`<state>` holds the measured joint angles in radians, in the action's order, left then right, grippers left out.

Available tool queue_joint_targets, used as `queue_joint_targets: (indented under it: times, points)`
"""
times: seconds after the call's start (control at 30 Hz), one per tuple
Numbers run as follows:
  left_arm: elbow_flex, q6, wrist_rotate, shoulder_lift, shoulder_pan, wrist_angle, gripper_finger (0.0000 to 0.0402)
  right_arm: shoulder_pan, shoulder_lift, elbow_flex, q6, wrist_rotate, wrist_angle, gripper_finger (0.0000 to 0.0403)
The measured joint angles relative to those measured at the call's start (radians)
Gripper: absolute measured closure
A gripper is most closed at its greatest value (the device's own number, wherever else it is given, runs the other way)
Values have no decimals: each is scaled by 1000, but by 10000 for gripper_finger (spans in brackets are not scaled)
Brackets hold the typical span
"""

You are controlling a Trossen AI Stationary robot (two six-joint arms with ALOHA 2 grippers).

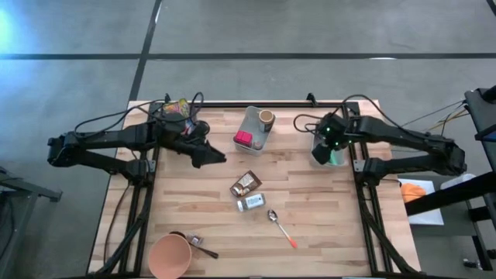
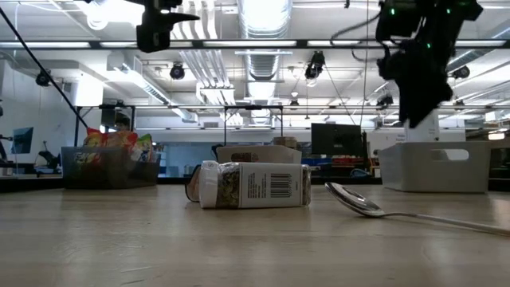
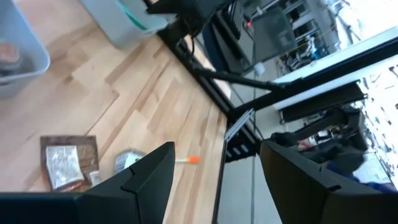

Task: Pick & Place Food Item
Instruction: Put the white seasoning bottle into the left gray bin

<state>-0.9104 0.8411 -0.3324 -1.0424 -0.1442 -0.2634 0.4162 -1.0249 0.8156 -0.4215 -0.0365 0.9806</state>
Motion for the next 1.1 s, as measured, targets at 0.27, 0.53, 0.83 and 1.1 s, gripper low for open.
queue_joint_targets:
  times: [0.27,0.53,0.83,1.1]
  points:
    - [0,-213,76,-1,107,-6,162,-90,-18,165,87,65,0,143]
    - [1,-404,469,-48,350,-36,162,-173,-68,236,93,63,-28,143]
    - [2,-335,591,-239,530,-40,163,-289,-130,228,114,109,-164,143]
    - [2,-259,699,-399,632,-5,163,-419,-230,262,110,116,-217,143]
